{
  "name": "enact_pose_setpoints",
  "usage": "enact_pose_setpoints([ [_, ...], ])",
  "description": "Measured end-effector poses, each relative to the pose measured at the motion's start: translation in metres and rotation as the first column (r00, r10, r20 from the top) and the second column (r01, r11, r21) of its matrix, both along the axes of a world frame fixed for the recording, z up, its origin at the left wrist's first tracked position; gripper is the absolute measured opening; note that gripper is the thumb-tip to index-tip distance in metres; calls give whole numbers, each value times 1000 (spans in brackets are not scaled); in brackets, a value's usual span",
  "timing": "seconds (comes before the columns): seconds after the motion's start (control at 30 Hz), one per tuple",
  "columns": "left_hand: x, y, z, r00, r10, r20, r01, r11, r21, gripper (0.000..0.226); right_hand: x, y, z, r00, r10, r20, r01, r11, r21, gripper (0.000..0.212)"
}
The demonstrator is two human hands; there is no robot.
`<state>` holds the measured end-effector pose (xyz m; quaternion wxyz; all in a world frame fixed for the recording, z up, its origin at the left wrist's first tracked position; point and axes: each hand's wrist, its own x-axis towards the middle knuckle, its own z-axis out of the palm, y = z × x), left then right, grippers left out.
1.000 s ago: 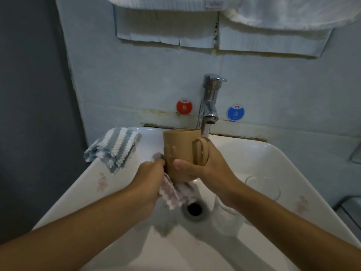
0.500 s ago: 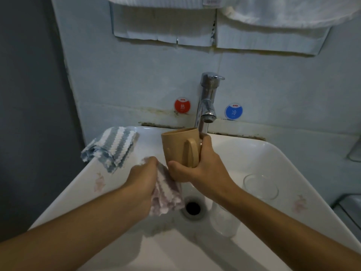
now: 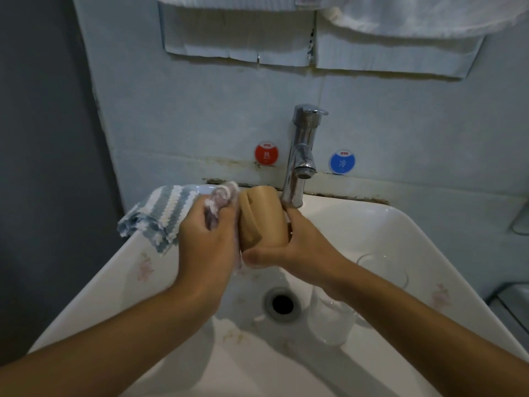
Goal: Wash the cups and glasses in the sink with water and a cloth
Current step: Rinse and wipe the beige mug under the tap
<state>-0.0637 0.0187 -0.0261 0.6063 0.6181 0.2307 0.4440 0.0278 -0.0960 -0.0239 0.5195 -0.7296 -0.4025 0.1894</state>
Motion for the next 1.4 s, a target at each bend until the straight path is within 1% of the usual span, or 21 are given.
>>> enact_pose_setpoints([
  [0.07,-3,-4,0,1000,25,-15,-24,999,49,18,1,0,-4,1000,-14,-8,14,1000,27,86],
  [0.17,-4,-7,-3,999,-1,-42,4,997,74,20,4,1,-7,997,-75,9,74,996,57,90],
  [0.27,-6,-10,-3,995,-48,-83,54,996,70,20,8,0,-8,994,-110,-23,111,991,71,97],
  [0.33,-7,-15,-2,993,-94,-71,98,993,59,20,10,-1,-9,993,-115,-21,116,992,53,105],
  [0.4,-8,-17,1,992,-117,-46,117,993,-6,18,12,-1,-9,994,-106,-24,107,993,41,111],
  [0.43,-8,-15,0,993,-105,-48,103,994,-34,17,12,-1,-9,995,-93,-22,94,995,30,110],
  [0.53,-5,-6,-1,997,-44,-70,36,994,-106,16,12,-1,-8,999,-32,-5,32,999,-1,95],
  [0.63,-2,3,5,999,45,-20,-49,973,-227,20,17,-4,-5,1000,17,-18,-18,997,-73,98],
  [0.67,-2,7,8,997,70,-22,-74,968,-240,20,18,-5,-4,999,30,-20,-32,995,-92,99],
  [0.7,-3,10,10,997,70,-44,-79,971,-224,22,20,-5,-3,999,41,-9,-41,993,-112,100],
  [0.83,-8,14,14,990,-32,-139,23,997,-68,33,26,-7,0,993,70,96,-51,982,-183,100],
  [0.93,-1,14,20,964,-33,-266,30,999,-12,32,32,-10,0,983,88,162,-53,976,-212,101],
  [1.0,4,14,23,940,-53,-336,87,992,87,33,35,-12,2,979,91,180,-50,974,-220,102],
  [1.03,6,16,24,935,-80,-346,134,982,136,34,37,-13,4,978,89,191,-46,975,-219,102],
  [1.13,7,28,23,935,-145,-324,231,941,247,28,41,-17,11,968,96,232,-45,975,-216,100],
  [1.17,7,33,21,930,-155,-334,255,925,283,28,42,-19,13,962,109,249,-53,973,-223,98],
  [1.23,4,40,19,893,-178,-413,343,862,372,33,44,-24,18,948,152,281,-80,965,-251,97],
  [1.3,-1,40,19,833,-261,-488,470,799,375,35,45,-27,23,932,205,301,-119,952,-281,97],
  [1.33,-4,39,19,784,-315,-535,542,767,343,37,45,-29,24,921,232,312,-137,945,-298,97],
  [1.4,-6,38,20,652,-403,-642,678,689,257,31,43,-30,26,902,281,329,-167,928,-334,98],
])
